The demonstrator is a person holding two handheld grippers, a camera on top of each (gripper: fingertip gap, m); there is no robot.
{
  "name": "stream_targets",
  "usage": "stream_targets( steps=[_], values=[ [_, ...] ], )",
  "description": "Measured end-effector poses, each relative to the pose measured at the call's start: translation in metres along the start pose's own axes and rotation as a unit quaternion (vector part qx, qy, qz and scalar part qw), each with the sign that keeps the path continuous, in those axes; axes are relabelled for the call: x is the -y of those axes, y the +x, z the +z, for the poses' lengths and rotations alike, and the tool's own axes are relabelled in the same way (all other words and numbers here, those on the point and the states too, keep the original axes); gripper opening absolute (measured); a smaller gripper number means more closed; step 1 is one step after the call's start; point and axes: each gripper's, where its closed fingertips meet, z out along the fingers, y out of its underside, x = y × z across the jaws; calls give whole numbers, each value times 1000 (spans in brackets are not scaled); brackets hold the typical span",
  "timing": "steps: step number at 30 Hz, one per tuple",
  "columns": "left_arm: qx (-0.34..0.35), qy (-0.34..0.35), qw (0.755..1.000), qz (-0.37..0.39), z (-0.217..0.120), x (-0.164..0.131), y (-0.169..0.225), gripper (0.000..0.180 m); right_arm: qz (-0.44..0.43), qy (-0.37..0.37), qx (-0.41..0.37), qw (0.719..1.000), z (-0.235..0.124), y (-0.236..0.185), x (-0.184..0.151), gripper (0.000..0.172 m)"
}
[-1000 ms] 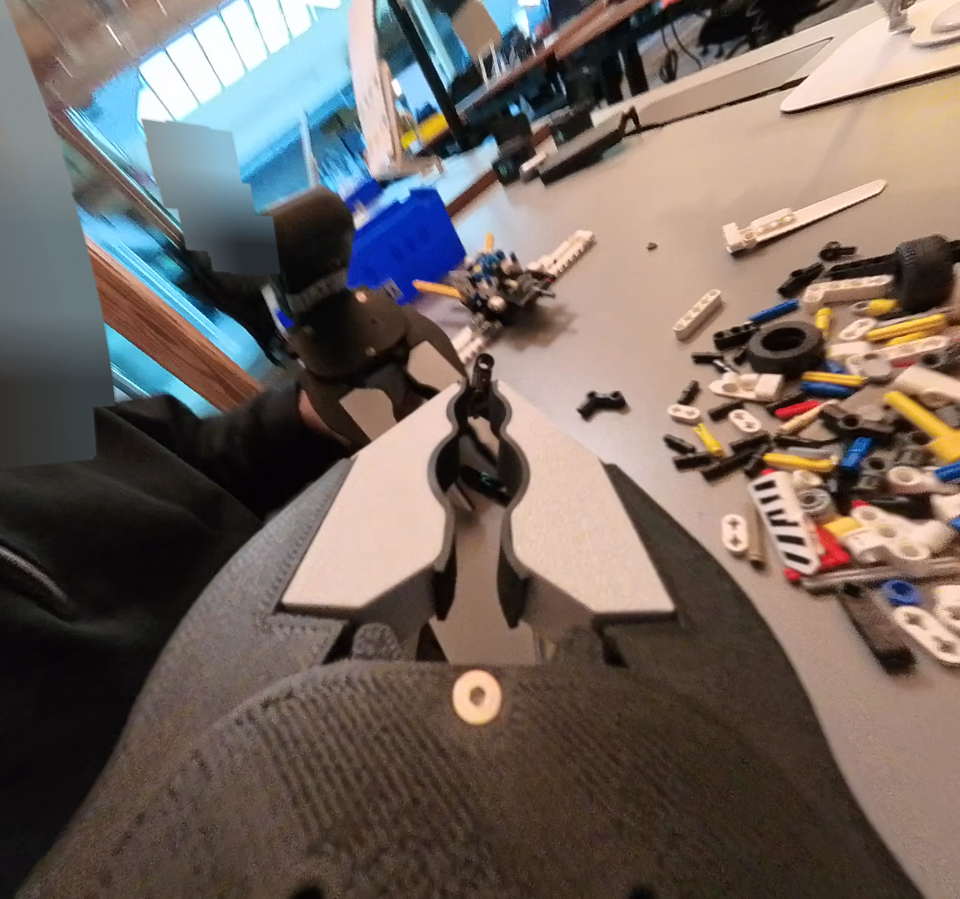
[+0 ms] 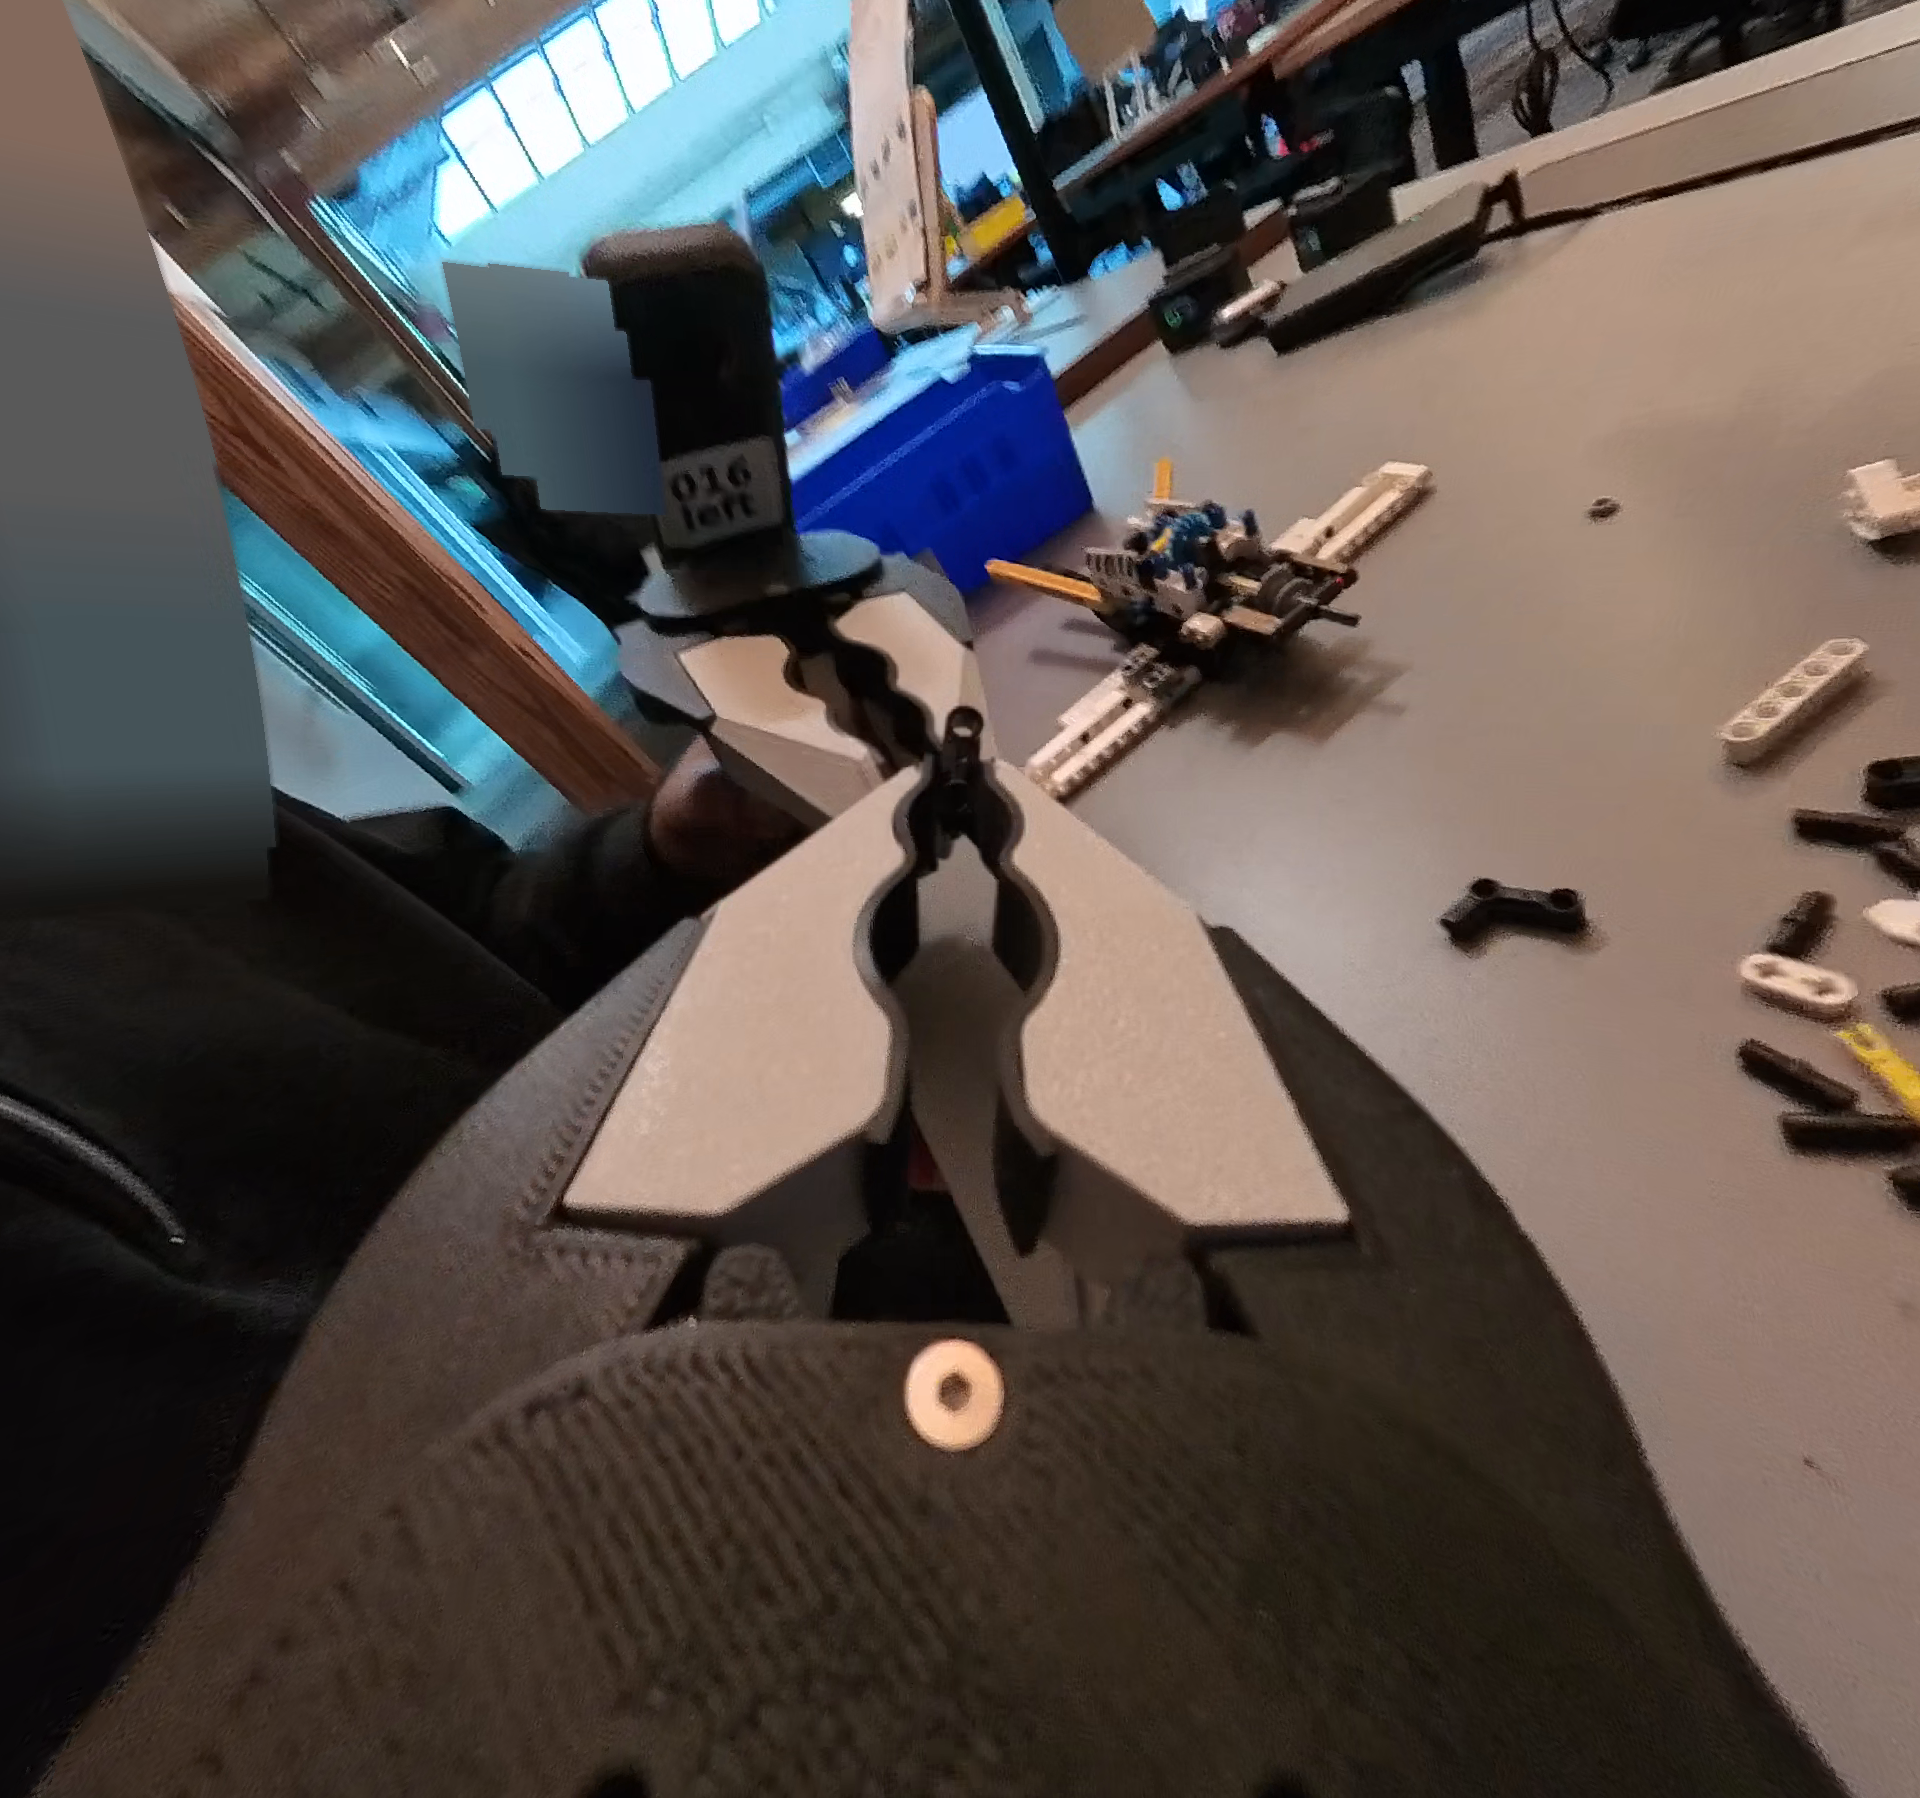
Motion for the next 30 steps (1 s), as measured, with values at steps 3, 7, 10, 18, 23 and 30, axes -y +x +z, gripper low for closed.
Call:
stream_targets(
  steps=[3,7,10,18,23,30],
  values=[
    [10,-4,1000,11,1,0,0,3,-28,-14,-16,999,-1,1,-1,5],
    [25,3,999,45,1,4,3,3,-15,16,15,1000,-2,-3,4,6],
    [28,-5,998,47,2,2,3,3,-5,28,32,999,-3,-4,3,7],
    [28,13,1000,8,6,-4,5,3,-14,4,25,1000,-5,-4,-4,5],
    [54,43,997,-19,4,-7,9,4,6,84,11,996,-9,-4,12,4],
    [71,87,990,-81,-18,-23,3,4,-13,168,-95,981,-66,36,52,5]
  ],
)
